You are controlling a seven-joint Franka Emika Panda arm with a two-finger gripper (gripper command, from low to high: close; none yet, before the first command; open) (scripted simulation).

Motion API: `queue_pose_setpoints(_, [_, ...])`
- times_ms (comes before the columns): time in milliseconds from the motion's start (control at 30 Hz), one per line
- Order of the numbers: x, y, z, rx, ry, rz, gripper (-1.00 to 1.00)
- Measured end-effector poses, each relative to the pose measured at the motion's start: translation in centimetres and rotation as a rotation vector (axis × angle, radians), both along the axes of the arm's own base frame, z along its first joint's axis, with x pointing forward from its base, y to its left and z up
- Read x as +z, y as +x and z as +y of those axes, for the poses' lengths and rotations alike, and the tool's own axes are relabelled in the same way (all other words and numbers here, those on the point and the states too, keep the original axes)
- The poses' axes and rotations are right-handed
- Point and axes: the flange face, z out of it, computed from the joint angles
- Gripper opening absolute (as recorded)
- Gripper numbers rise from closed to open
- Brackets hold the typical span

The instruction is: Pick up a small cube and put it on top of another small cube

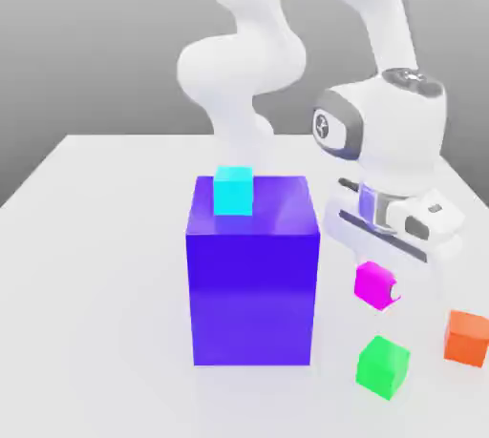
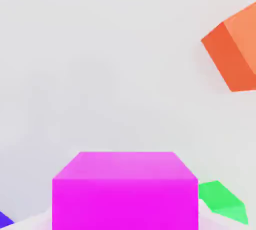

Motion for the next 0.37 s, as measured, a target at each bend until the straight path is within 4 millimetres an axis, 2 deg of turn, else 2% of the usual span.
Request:
queue_pose_setpoints(67, [0.9, 2.3, -0.2, -0.075, 0.002, 0.0, -1.0])
queue_pose_setpoints(100, [0.4, 2.8, 0.0, -0.086, 0.003, 0.0, -1.0])
queue_pose_setpoints(233, [-3.7, 3.2, 0.2, -0.097, 0.004, 0.0, -1.0])
queue_pose_setpoints(267, [-4.5, 3.2, 0.1, -0.098, 0.003, 0.0, 1.0])
queue_pose_setpoints(367, [-4.5, 3.2, 0.1, -0.098, 0.003, 0.0, 1.0])
